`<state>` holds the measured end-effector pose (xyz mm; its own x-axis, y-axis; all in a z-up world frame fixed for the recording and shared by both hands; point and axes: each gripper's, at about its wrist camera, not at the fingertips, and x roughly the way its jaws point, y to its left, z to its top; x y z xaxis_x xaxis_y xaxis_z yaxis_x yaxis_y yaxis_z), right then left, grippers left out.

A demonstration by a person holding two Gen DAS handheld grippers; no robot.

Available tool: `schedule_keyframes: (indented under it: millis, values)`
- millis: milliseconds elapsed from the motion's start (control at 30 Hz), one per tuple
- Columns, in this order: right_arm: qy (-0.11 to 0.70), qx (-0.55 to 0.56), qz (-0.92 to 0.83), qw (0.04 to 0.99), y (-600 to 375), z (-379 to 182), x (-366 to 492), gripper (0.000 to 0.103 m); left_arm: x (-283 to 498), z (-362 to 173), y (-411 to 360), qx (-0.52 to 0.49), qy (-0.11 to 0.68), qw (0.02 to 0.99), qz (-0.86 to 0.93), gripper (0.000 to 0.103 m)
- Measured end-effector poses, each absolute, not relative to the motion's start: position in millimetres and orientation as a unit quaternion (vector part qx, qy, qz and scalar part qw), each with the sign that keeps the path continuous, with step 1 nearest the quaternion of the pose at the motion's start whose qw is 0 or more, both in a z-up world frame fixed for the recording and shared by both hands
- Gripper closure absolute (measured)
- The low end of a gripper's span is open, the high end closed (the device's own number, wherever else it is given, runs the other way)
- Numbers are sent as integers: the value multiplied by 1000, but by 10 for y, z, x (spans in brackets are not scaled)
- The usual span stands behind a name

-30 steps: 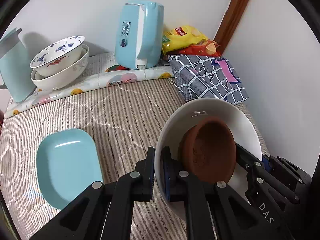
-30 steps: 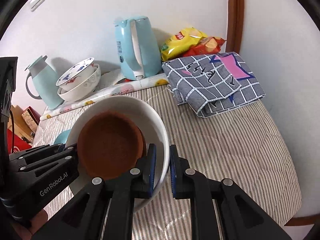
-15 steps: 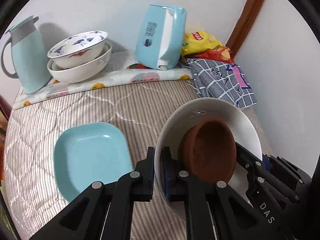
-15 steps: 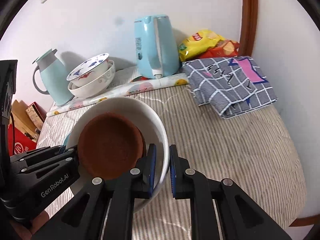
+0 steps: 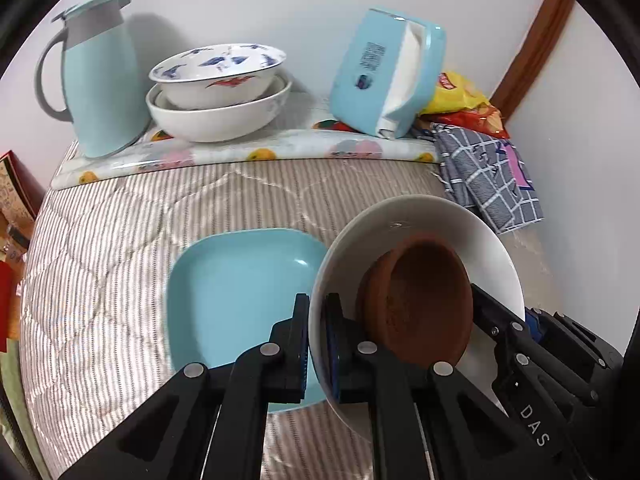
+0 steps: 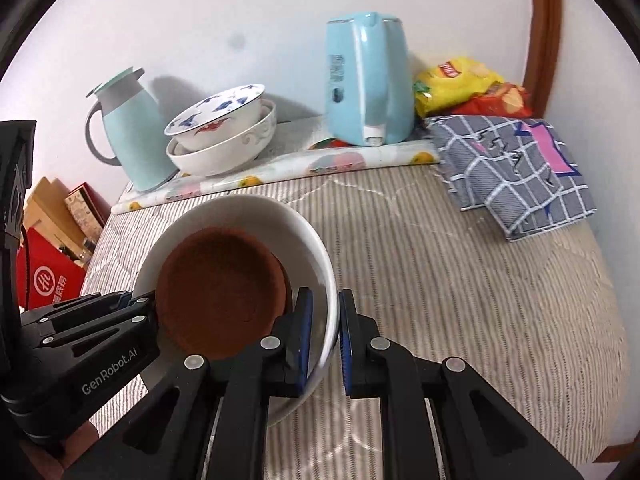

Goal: Organize plates and bowls
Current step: 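Lift the white bowl with both grippers and carry it toward the teal plates, then lower the white bowl onto the teal plate stack with both grippers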

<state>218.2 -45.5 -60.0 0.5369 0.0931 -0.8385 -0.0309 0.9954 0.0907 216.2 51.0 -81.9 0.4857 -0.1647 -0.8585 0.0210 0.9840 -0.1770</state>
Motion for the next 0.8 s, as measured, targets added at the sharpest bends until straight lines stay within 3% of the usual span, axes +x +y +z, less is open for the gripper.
schedule_keyframes:
  millis: [800]
  values:
    - [512, 23, 75, 855, 212, -1014, 2471, 91, 2287, -1178, 1245, -101, 524, 846, -11, 95]
